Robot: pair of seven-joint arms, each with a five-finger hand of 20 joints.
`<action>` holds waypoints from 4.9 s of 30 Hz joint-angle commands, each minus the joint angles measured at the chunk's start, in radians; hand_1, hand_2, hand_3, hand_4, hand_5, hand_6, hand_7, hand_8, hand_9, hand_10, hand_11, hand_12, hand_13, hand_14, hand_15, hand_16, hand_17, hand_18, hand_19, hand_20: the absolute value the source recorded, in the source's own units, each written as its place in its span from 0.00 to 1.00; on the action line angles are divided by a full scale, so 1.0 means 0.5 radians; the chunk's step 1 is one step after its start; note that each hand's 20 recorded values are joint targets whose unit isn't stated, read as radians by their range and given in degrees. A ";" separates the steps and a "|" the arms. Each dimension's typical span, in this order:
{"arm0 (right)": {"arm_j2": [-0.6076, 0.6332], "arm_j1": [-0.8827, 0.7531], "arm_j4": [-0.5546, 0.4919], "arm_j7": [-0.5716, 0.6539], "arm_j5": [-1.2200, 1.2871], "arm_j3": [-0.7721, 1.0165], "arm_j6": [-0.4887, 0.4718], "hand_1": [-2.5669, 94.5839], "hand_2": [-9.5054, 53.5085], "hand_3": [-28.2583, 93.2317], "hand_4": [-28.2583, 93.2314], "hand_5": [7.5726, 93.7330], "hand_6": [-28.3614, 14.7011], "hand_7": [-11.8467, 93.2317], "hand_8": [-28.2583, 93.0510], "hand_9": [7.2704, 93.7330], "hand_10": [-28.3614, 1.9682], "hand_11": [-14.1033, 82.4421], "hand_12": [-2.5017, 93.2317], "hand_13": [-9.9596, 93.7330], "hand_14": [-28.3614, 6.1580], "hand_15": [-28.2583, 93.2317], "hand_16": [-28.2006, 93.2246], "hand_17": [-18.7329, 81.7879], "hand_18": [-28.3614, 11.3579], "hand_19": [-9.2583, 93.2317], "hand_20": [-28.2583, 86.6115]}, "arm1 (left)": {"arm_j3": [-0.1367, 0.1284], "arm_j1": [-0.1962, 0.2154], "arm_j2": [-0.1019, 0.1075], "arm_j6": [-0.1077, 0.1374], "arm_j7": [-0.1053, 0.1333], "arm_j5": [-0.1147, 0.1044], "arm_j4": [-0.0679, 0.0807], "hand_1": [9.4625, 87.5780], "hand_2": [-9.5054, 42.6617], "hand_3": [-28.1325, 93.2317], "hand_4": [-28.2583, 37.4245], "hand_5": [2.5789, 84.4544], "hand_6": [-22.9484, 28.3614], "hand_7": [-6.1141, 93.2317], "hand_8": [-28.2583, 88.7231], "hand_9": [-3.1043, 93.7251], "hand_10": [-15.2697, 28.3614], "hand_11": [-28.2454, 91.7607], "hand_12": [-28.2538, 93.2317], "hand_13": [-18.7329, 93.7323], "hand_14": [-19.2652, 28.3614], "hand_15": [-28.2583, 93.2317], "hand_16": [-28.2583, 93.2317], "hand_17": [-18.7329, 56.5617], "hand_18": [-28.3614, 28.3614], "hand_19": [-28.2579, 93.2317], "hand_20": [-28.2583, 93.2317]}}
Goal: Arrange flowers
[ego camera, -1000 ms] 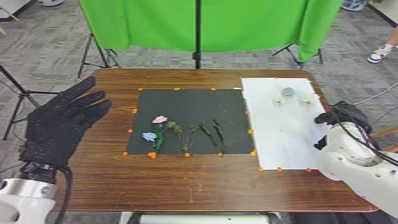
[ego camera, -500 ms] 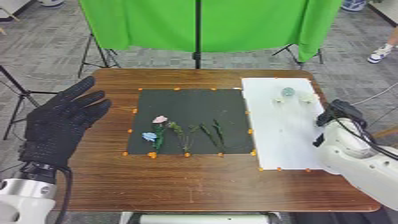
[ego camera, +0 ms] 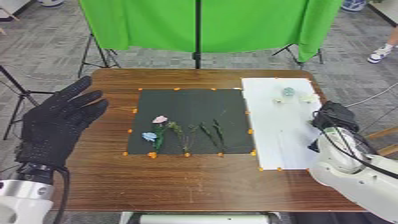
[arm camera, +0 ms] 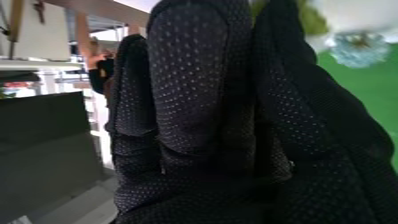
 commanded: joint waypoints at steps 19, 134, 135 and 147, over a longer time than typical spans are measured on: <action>-0.804 0.956 -0.189 -0.321 -0.088 -0.866 0.251 0.60 0.00 0.78 0.00 0.94 0.76 0.25 0.26 1.00 0.76 0.33 0.28 0.95 0.76 0.65 0.41 0.61 0.31 1.00 0.21 | -0.008 -0.080 0.078 -0.042 -0.035 0.005 -0.012 0.18 0.32 0.86 0.09 0.42 0.65 0.21 0.16 0.36 0.85 0.45 0.32 0.38 1.00 0.64 0.16 0.12 1.00 0.73 0.27; -0.177 0.659 0.008 -0.069 0.464 -0.353 -0.228 0.40 0.00 0.81 0.00 0.51 0.65 0.22 0.14 0.86 0.52 0.37 0.18 0.89 0.63 0.69 0.37 0.56 0.20 0.98 0.26 | 0.004 -0.085 -0.009 -0.011 -0.119 0.016 -0.003 0.18 0.33 0.86 0.09 0.42 0.65 0.22 0.16 0.36 0.85 0.46 0.32 0.38 1.00 0.64 0.16 0.12 1.00 0.74 0.26; -0.181 0.651 0.019 -0.076 0.458 -0.354 -0.232 0.40 0.00 0.81 0.00 0.51 0.65 0.22 0.14 0.86 0.52 0.37 0.18 0.89 0.63 0.69 0.37 0.56 0.20 0.98 0.26 | 0.005 -0.088 -0.011 -0.019 -0.121 0.021 -0.002 0.18 0.33 0.86 0.09 0.42 0.65 0.22 0.16 0.36 0.85 0.46 0.32 0.38 1.00 0.64 0.16 0.12 1.00 0.74 0.26; -0.298 0.694 0.100 -0.179 0.449 -0.457 -0.284 0.40 0.00 0.82 0.00 0.46 0.72 0.24 0.13 0.84 0.52 0.37 0.18 0.88 0.64 0.70 0.38 0.55 0.21 0.97 0.25 | 0.043 -0.153 -0.013 -0.049 -0.157 0.022 0.023 0.18 0.33 0.86 0.09 0.42 0.65 0.22 0.16 0.36 0.85 0.46 0.32 0.38 1.00 0.64 0.16 0.12 1.00 0.74 0.26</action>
